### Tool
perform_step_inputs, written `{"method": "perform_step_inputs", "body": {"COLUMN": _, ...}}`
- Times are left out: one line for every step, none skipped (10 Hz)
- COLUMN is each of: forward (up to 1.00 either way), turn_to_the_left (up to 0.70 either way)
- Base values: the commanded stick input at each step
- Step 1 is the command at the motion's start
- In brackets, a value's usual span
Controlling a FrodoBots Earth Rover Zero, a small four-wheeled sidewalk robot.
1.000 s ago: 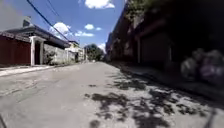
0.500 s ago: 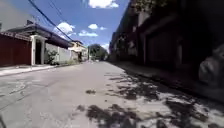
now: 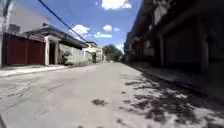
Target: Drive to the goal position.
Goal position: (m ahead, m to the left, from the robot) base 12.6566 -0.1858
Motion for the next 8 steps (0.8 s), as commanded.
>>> {"method": "perform_step_inputs", "body": {"forward": 1.0, "turn_to_the_left": 0.0}}
{"method": "perform_step_inputs", "body": {"forward": 1.0, "turn_to_the_left": 0.0}}
{"method": "perform_step_inputs", "body": {"forward": 1.0, "turn_to_the_left": 0.0}}
{"method": "perform_step_inputs", "body": {"forward": 1.0, "turn_to_the_left": 0.0}}
{"method": "perform_step_inputs", "body": {"forward": 1.0, "turn_to_the_left": 0.0}}
{"method": "perform_step_inputs", "body": {"forward": 1.0, "turn_to_the_left": 0.0}}
{"method": "perform_step_inputs", "body": {"forward": 1.0, "turn_to_the_left": 0.0}}
{"method": "perform_step_inputs", "body": {"forward": 1.0, "turn_to_the_left": 0.0}}
